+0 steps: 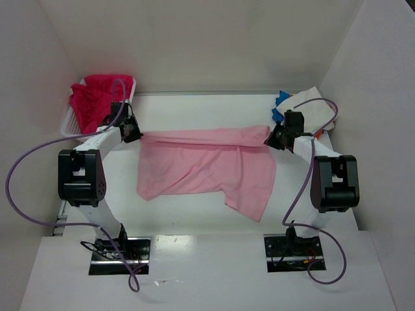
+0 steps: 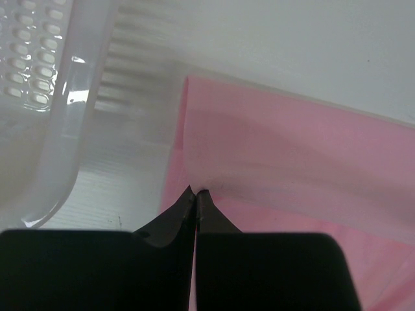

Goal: Fold and stack the t-shirts
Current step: Fold the flattened tshirt in 1/3 of the way

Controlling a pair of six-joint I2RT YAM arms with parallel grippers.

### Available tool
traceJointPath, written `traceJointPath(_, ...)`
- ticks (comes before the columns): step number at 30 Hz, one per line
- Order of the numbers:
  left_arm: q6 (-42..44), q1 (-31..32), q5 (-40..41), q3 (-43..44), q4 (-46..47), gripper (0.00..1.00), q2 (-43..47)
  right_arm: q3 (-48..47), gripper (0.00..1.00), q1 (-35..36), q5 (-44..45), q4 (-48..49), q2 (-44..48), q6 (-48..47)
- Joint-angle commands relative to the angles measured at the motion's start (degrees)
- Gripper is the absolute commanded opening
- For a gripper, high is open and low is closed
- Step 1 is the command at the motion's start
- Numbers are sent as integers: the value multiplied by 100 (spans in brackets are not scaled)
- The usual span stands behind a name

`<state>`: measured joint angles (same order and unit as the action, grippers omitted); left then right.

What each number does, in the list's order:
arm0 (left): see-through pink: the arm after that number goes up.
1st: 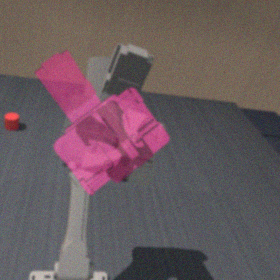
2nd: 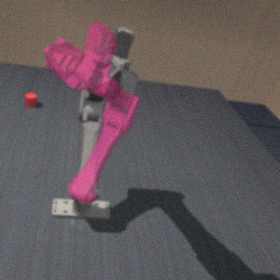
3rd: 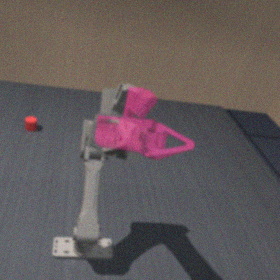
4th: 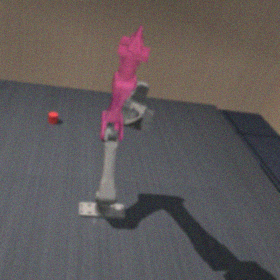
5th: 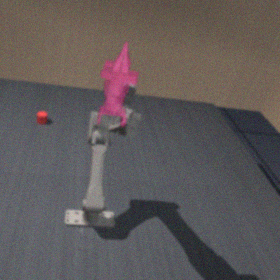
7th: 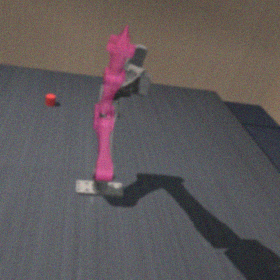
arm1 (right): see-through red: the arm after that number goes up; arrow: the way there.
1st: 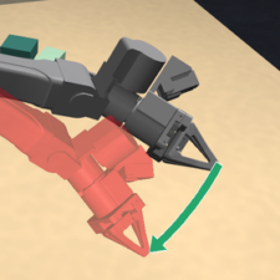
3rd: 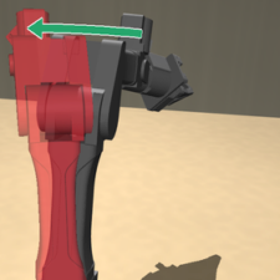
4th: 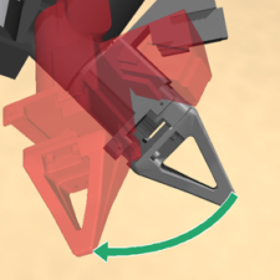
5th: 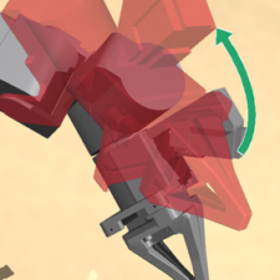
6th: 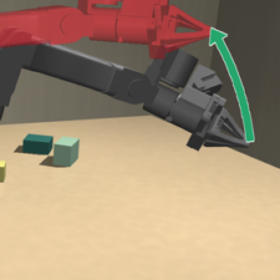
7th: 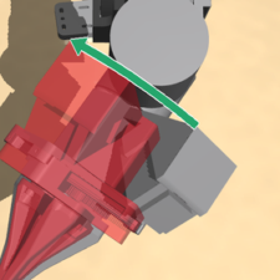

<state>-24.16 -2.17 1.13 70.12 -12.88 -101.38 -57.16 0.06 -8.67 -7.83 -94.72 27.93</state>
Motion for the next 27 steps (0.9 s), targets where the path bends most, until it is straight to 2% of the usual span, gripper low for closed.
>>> traceJointPath(1,27,-134,159,-59,-13,0,233,176,0,52,366,-43,252,141)
traceJointPath(5,-18,-134,159,-104,-77,1,128,293,0,152,366,-57,252,186)
traceJointPath(6,-18,-134,152,-104,-126,5,128,284,1,152,374,-122,252,186)
traceJointPath(8,-18,-134,107,-104,-127,16,128,223,11,152,427,-183,287,186)
traceJointPath(10,-18,-134,106,-104,-127,31,272,92,22,152,489,-271,425,186)
traceJointPath(12,-18,-134,45,-51,-127,41,408,39,31,152,489,-332,626,186)
traceJointPath(13,-18,-134,43,-50,-127,41,411,36,38,152,489,-334,701,186)
traceJointPath(14,-18,-134,-9,1,-127,50,497,-75,44,152,489,-386,771,186)
traceJointPath(15,-18,-134,-95,2,-127,52,575,-76,56,152,489,-438,831,186)
traceJointPath(16,-18,-134,-96,58,-127,56,656,-212,63,152,425,-495,880,186)
traceJointPath(18,-65,-134,-227,63,-127,62,716,-333,73,152,348,-500,937,125)
traceJointPath(20,-71,-134,-366,63,-8,63,795,-410,77,152,204,-553,886,125)
traceJointPath(27,-220,-134,-1238,-21,379,65,549,-296,75,152,-53,-61,511,-21)
